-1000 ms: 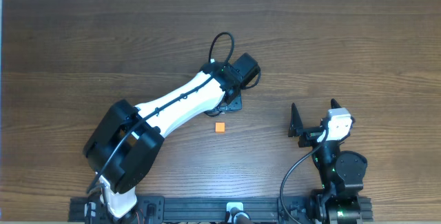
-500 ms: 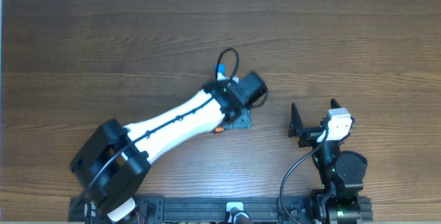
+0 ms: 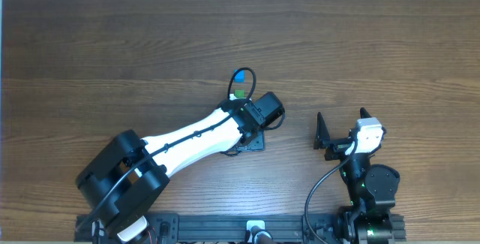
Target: Stack Cubes
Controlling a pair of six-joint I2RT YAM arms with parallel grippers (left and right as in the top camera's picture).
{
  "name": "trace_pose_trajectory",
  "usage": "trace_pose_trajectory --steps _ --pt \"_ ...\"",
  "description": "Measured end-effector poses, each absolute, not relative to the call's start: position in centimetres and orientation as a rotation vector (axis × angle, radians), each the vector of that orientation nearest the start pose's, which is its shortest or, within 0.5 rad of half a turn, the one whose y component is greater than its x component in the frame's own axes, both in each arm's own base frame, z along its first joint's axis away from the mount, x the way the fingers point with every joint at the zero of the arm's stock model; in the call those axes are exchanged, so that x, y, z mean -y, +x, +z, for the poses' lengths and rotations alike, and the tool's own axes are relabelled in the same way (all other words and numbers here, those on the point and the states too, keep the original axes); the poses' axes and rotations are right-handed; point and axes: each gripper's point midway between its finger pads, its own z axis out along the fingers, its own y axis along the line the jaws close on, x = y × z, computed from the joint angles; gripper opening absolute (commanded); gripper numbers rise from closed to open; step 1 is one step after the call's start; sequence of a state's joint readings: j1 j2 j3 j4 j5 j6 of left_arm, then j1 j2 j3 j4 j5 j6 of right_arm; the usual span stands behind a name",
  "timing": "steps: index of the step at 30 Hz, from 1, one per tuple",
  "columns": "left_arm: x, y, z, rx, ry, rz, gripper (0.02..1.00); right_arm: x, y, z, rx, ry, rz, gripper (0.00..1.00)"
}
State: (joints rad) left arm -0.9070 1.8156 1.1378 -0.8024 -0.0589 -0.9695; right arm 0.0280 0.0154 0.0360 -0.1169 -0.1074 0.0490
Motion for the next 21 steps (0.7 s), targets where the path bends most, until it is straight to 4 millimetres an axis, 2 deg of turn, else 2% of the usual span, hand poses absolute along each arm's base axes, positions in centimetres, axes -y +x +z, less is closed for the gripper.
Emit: trace_pose_trajectory --steps 12,14,21 --pt "25.28 21.84 1.41 -3.043 -0.128 -0.045 0.538 -2.52 24.29 15.91 -1.667 -0.064 0.147 0.991" --pt "25.27 21.83 1.36 -3.044 -0.128 -0.043 0.474 -2.52 24.29 15.91 -1.667 -0.064 0.148 0.991" --pt "25.13 21.71 0.79 -3.054 -0.149 -0.023 0.415 -2.52 24.29 15.91 -1.667 -0.064 0.148 0.991"
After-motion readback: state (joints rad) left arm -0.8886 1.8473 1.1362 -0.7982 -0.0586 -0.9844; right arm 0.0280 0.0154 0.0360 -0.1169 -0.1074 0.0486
